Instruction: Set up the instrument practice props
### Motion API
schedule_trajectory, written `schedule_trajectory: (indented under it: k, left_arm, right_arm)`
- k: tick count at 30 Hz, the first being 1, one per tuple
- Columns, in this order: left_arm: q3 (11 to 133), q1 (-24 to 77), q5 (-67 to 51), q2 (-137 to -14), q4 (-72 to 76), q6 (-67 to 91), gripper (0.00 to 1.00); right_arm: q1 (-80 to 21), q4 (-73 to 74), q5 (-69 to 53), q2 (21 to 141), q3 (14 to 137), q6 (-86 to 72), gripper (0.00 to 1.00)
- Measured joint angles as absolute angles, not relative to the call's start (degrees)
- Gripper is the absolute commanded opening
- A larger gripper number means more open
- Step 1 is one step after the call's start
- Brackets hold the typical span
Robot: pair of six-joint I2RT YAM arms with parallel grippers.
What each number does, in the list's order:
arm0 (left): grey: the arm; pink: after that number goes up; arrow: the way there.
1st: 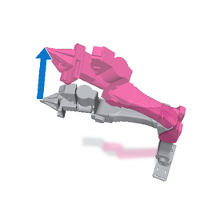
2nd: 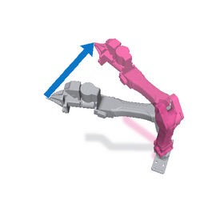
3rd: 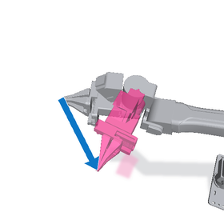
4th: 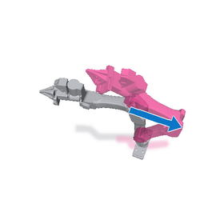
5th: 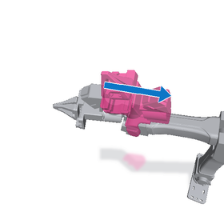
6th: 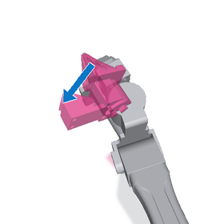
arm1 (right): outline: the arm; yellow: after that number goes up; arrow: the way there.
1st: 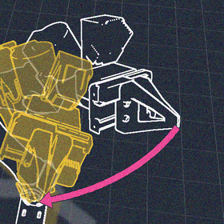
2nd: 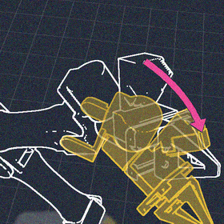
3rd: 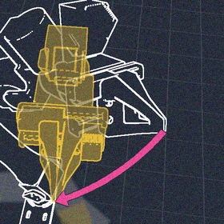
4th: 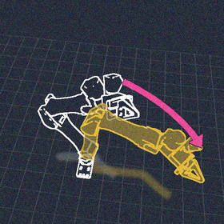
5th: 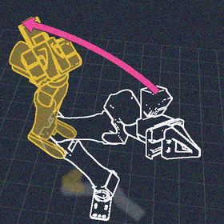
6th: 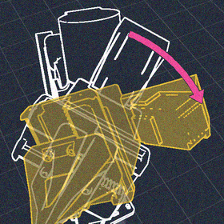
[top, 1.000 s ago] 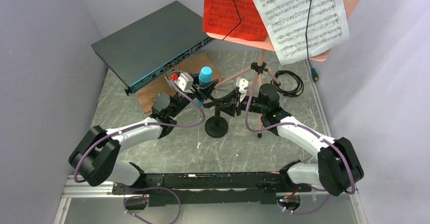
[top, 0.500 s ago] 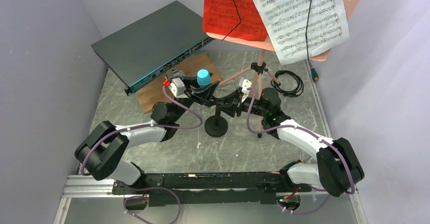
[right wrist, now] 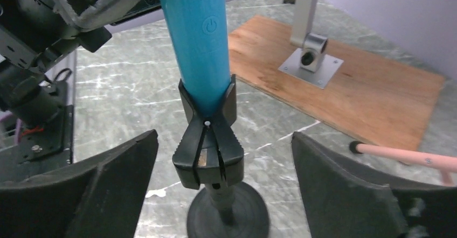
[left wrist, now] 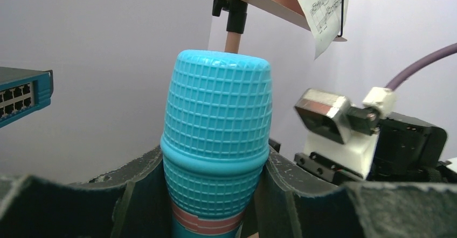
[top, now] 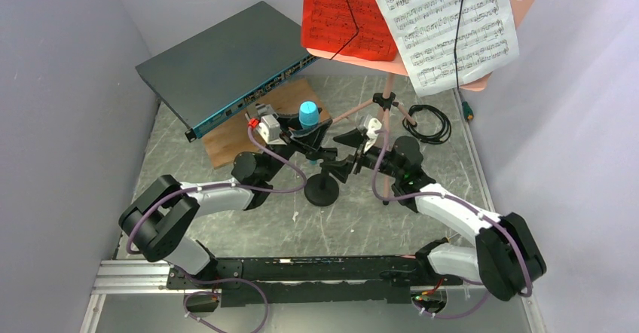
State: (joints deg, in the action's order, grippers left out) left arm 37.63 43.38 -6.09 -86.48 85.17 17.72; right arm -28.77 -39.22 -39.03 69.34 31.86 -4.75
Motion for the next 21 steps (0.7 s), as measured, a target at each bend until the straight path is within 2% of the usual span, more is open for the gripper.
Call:
schedule_trajectory:
  k: [1, 2, 4, 9, 13, 15, 21]
  left_arm:
    - [37.6, 43.5, -5.8, -86.5, 85.3, 17.9, 0.74]
    - [37.5, 43.7, -5.3, -86.5, 85.4, 18.3, 0.85]
    - [36.8, 43.9, -4.6, -86.3, 85.4, 18.7, 0.98]
    - [33.7, 44.0, -3.2, -81.0, 79.3, 19.4, 0.99]
    - [33.5, 44.1, -1.4, -72.7, 70.1, 19.7, 1.00]
    - [34.8, 44.1, 0.1, -67.6, 61.1, 20.5, 0.99]
    - [41.6, 44.1, 4.6, -62.4, 39.1, 24.4, 0.99]
  right_arm:
    - [-28.8, -38.9, -38.7, 68.3, 31.6, -5.0, 1.00]
    - [-28.8, -37.8, -37.9, 66.8, 31.4, -4.8, 1.00]
    - [-28.8, -34.9, -36.5, 63.4, 31.4, -4.3, 1.00]
    - [-28.9, -22.3, -30.7, 53.6, 32.5, -2.5, 1.00]
    - [-29.0, -7.0, -21.3, 48.1, 39.4, -1.0, 1.00]
    - [-28.9, 1.7, -17.2, 47.2, 46.4, 0.3, 1.00]
    - [-29.0, 14.7, -2.5, 49.3, 66.6, -4.0, 1.00]
